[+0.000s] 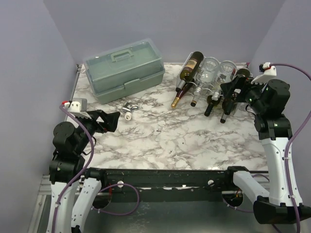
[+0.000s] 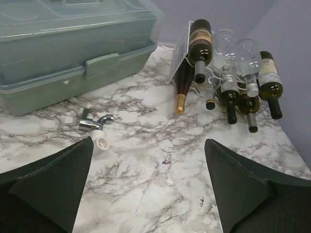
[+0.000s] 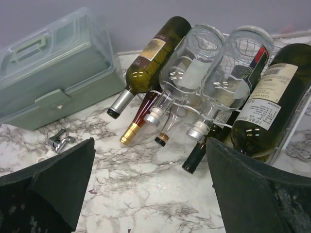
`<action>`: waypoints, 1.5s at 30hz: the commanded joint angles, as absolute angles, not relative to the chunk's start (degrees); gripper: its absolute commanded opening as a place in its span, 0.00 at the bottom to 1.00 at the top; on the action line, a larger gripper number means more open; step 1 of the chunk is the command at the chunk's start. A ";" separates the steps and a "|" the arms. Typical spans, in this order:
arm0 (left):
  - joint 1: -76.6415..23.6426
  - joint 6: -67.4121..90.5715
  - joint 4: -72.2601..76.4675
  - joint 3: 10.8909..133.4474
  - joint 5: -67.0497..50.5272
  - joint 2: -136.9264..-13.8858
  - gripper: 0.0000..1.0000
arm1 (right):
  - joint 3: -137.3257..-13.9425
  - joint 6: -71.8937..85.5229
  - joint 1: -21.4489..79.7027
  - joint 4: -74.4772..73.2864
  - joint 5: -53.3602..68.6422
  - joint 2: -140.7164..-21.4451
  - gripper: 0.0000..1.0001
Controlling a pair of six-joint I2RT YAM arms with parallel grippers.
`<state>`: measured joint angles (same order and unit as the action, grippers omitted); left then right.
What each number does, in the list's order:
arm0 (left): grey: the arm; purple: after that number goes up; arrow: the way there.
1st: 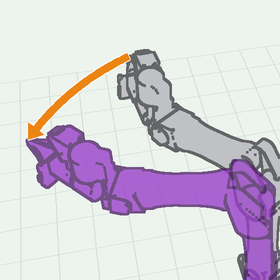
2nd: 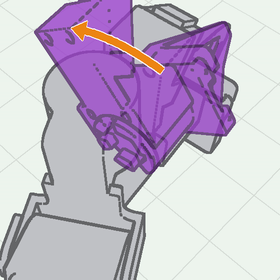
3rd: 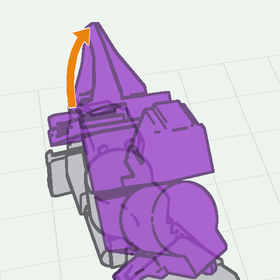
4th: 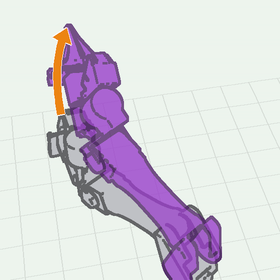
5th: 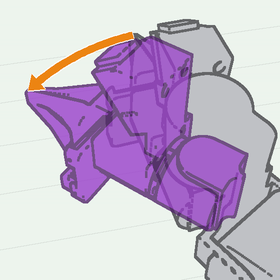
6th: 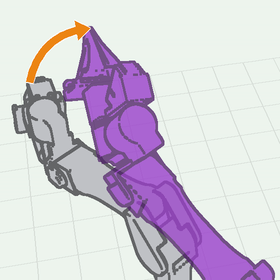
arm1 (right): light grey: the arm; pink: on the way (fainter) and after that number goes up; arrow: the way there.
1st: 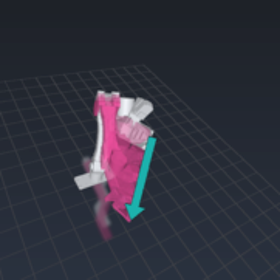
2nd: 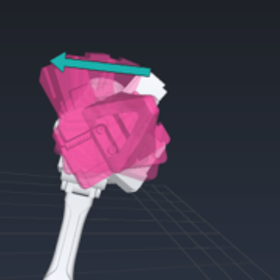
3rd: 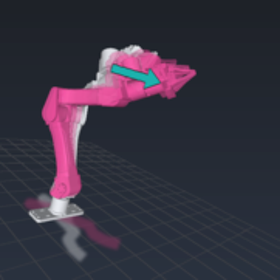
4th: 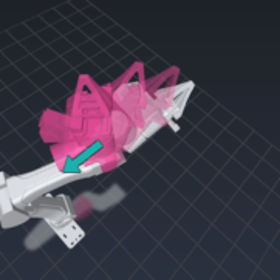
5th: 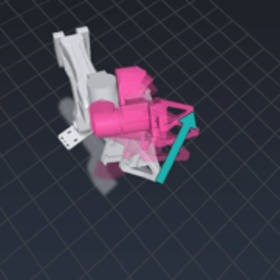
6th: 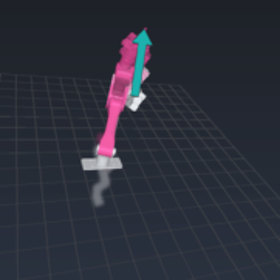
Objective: Take the wine bottle off the wine rack
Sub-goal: Pick up the wine bottle from the wine rack.
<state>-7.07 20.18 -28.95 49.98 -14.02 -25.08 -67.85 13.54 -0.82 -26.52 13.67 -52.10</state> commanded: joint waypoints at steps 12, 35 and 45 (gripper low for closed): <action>-6.74 21.34 -22.05 49.32 -30.28 -33.72 0.99 | -70.75 -6.65 -0.79 -34.39 29.48 -54.93 1.00; -6.70 20.23 -13.96 35.07 -28.82 -31.19 0.99 | -72.43 -3.91 -1.65 -34.47 29.55 -64.64 1.00; -6.74 20.08 -14.20 34.89 -27.40 -29.62 0.99 | -66.97 14.83 -4.93 -24.78 16.98 -65.50 1.00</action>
<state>-7.07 20.56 -15.07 35.18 -27.94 -30.11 -67.79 6.57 -4.47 -29.47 24.82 -64.88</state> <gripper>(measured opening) 0.986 0.996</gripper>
